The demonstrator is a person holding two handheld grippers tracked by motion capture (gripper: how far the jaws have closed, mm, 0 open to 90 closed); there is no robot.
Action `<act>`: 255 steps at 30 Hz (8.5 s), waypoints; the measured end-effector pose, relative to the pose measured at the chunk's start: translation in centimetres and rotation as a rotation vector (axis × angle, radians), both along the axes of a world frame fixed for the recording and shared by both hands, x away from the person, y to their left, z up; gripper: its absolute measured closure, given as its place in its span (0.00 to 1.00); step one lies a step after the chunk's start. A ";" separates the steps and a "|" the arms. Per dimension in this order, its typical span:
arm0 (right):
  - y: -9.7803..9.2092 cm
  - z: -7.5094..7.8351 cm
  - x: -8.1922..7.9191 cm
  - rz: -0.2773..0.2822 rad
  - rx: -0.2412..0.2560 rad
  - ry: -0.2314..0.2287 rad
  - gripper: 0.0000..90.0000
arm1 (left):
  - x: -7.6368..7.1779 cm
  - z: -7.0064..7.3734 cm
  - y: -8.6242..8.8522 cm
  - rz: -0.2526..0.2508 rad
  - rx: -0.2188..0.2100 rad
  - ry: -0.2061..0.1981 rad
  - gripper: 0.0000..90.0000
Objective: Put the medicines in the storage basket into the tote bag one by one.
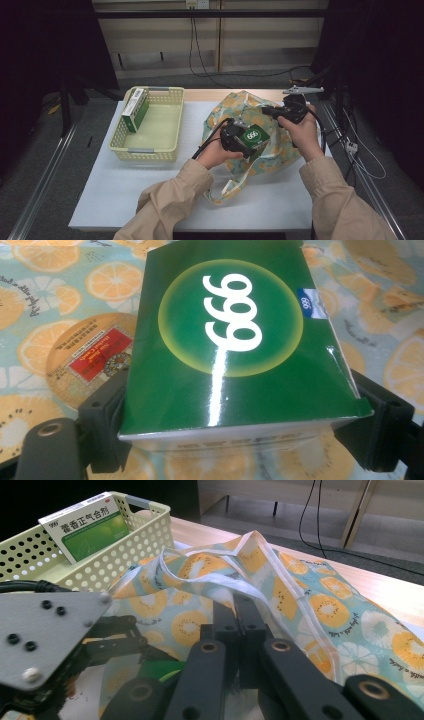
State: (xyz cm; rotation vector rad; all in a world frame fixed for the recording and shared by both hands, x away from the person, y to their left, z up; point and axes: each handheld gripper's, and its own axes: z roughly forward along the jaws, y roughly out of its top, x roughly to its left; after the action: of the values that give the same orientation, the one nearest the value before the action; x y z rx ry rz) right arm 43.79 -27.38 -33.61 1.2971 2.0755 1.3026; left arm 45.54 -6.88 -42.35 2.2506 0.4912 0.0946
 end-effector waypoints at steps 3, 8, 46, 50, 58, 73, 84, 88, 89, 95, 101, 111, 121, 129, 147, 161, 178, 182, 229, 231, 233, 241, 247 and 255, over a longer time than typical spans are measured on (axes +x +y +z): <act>0.0 -0.1 0.0 0.002 0.001 0.003 1.00 | 0.3 -0.1 -0.3 0.004 -0.002 -0.012 0.17; -0.2 0.0 -0.1 0.000 0.005 0.001 1.00 | 1.3 -0.3 -0.8 0.034 -0.002 -0.031 0.17; 0.2 -0.1 1.6 -0.025 -0.011 0.029 1.00 | 1.9 2.3 2.2 0.124 -0.071 0.007 0.09; -0.4 0.0 1.6 -0.046 0.010 0.033 1.00 | 0.6 3.8 3.3 0.086 -0.091 -0.017 0.08; -0.9 0.6 1.7 -0.061 -0.009 0.034 1.00 | -1.5 6.2 5.7 0.042 -0.085 -0.053 0.08; -1.5 0.8 1.3 -0.063 -0.007 0.033 1.00 | -0.7 7.2 10.7 0.116 -0.095 -0.063 0.09; -1.3 0.2 1.0 -0.052 -0.006 0.039 1.00 | 0.1 7.2 14.4 0.182 -0.073 -0.068 0.09; -1.1 0.1 0.9 -0.048 -0.010 0.040 1.00 | 0.5 7.1 15.5 0.199 -0.068 -0.068 0.09; -1.1 0.1 0.9 -0.046 -0.008 0.039 1.00 | 0.5 7.1 15.7 0.208 -0.071 -0.063 0.09; -1.1 0.0 0.8 -0.045 -0.009 0.039 1.00 | 1.3 7.2 17.7 0.260 -0.037 -0.070 0.09; -1.3 -0.3 0.8 -0.044 -0.010 0.043 1.00 | 2.4 7.3 19.5 0.274 -0.018 -0.063 0.10; -1.5 -0.4 0.8 -0.044 -0.001 0.044 1.00 | 4.2 7.2 22.3 0.342 0.012 -0.079 0.11; -1.7 -0.5 0.8 -0.045 0.002 0.047 1.00 | 5.6 6.5 24.6 0.415 0.028 -0.064 0.12; -1.8 -0.7 0.8 -0.047 0.007 0.050 1.00 | 6.4 6.2 27.1 0.476 0.040 -0.064 0.12; -1.4 -1.1 1.2 -0.034 -0.007 0.057 1.00 | 7.8 5.9 31.2 0.618 0.061 -0.110 0.14; -2.1 -0.7 1.3 -0.041 -0.004 0.057 1.00 | 8.9 5.0 32.4 0.694 0.136 -0.102 0.16; -1.9 -0.7 1.1 -0.025 -0.004 0.054 1.00 | 9.0 4.0 32.1 0.695 0.172 -0.043 0.69; -1.9 -0.7 1.1 -0.024 -0.001 0.052 1.00 | 8.7 4.1 31.3 0.652 0.144 -0.012 0.69; -1.6 -2.0 0.9 -0.028 0.013 0.068 1.00 | 2.8 13.1 23.6 0.325 -0.031 0.026 0.71; -1.7 -2.0 0.9 -0.029 0.011 0.069 1.00 | 2.2 13.3 22.3 0.273 -0.047 0.035 0.71; -1.8 -2.0 0.8 -0.032 0.013 0.069 1.00 | 1.7 13.4 21.1 0.237 -0.051 0.041 0.71; -1.8 -1.9 0.6 -0.030 0.016 0.063 1.00 | 0.0 12.9 17.1 0.111 -0.025 0.054 0.71; -1.8 -1.7 0.5 -0.025 0.019 0.058 1.00 | -0.8 12.1 14.8 0.049 -0.027 0.066 0.71; -1.8 -1.6 0.4 -0.021 0.024 0.056 1.00 | -1.6 11.2 12.2 -0.007 -0.027 0.073 0.71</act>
State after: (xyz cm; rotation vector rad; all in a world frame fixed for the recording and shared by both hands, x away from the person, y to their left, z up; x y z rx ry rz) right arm 44.23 -29.21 -35.25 1.3776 2.0839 1.3004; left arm 43.97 5.32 -31.10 2.2351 0.5201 0.0023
